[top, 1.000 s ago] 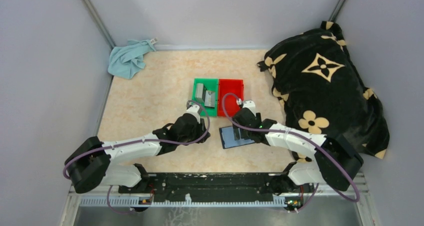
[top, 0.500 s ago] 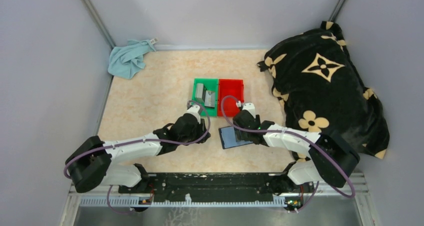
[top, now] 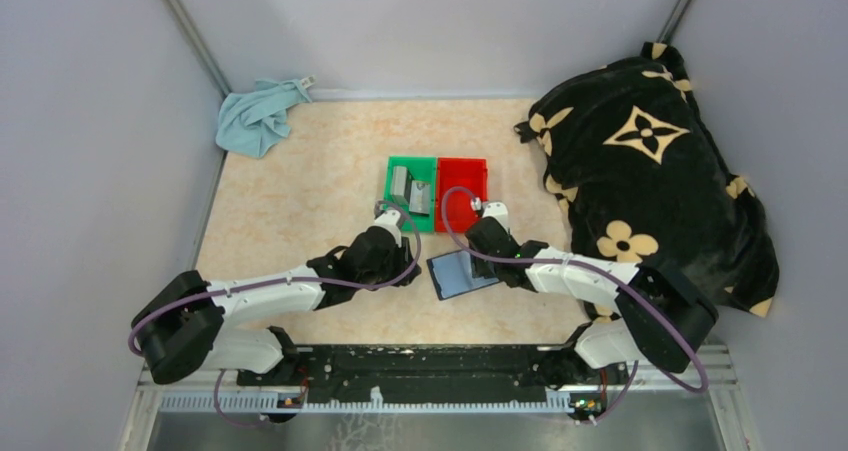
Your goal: Take the credit cards out of the card holder
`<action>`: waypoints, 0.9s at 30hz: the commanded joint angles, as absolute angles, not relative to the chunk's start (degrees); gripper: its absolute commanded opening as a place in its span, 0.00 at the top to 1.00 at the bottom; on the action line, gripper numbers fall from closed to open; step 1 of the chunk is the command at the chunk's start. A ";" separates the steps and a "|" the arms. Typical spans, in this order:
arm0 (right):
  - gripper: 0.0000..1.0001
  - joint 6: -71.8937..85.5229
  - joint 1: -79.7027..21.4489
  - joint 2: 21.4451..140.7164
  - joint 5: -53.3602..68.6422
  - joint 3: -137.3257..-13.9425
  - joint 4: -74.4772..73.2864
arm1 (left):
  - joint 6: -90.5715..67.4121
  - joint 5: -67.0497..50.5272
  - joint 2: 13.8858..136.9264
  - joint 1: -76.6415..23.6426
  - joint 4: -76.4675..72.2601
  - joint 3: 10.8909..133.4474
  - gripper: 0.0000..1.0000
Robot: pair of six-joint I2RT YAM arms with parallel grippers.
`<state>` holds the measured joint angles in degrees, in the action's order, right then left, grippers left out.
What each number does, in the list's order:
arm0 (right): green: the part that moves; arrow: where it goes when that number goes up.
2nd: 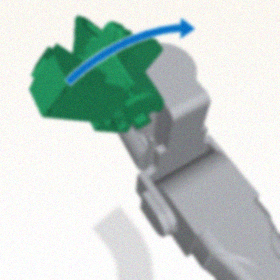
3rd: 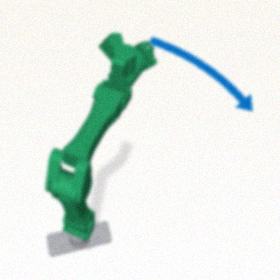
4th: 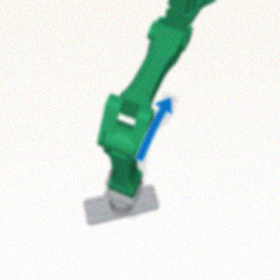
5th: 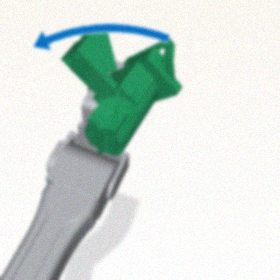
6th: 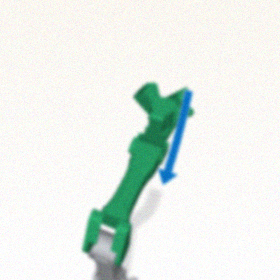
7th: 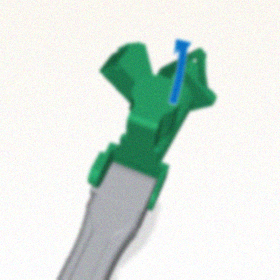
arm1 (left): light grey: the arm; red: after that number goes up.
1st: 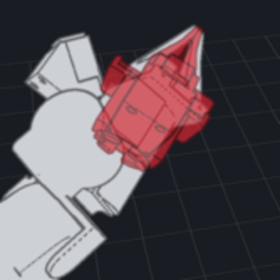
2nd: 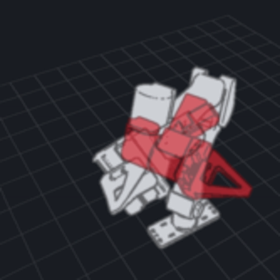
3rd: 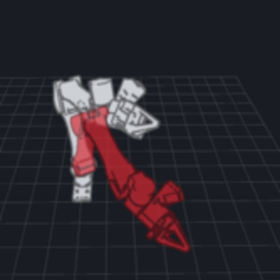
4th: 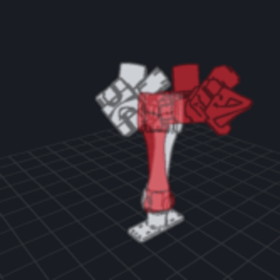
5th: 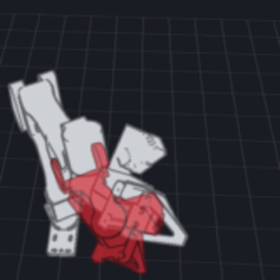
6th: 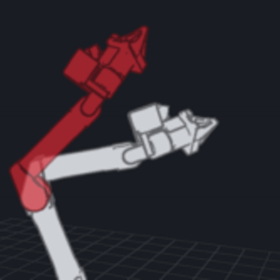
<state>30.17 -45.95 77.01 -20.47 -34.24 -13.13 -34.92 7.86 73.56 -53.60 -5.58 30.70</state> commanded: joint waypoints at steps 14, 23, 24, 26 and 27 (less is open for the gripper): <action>0.36 26.40 -45.60 78.05 -20.02 -40.05 -17.17 | -34.88 7.35 72.89 -53.60 -6.90 29.87 0.69; 0.43 27.59 -45.18 78.43 -13.30 -38.00 -15.68 | -35.13 7.98 72.01 -53.53 -6.92 29.01 0.69; 0.48 28.06 -45.18 78.34 -12.56 -37.54 -15.44 | -35.15 7.82 72.13 -53.53 -7.05 29.03 0.69; 0.61 28.69 -45.19 77.76 -11.63 -36.61 -14.91 | -35.22 7.43 72.54 -53.57 -7.29 29.12 0.69; 0.66 29.03 -45.18 77.33 -11.35 -36.18 -14.78 | -35.24 7.27 72.73 -53.56 -7.43 29.16 0.69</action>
